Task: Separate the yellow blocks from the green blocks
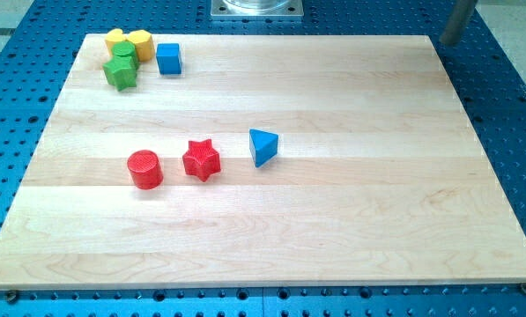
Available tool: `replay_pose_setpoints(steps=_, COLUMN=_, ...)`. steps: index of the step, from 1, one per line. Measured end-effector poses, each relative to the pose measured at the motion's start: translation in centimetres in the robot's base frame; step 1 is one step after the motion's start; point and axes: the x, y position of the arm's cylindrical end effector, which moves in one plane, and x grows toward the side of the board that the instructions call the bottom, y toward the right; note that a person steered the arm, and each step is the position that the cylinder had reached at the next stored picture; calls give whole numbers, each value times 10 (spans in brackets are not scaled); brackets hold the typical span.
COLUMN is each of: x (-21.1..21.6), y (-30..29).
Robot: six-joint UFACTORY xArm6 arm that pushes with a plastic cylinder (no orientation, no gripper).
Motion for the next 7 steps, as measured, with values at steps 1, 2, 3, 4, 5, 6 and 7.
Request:
replay_pose_setpoints(steps=1, x=18, y=5)
replay_pose_setpoints(steps=2, x=49, y=-45)
replay_pose_setpoints(steps=3, x=56, y=-80)
replay_pose_setpoints(steps=4, x=64, y=-152)
replay_pose_setpoints(steps=5, x=97, y=-228)
replay_pose_setpoints(steps=6, x=117, y=-248)
replay_pose_setpoints(steps=7, x=116, y=-261)
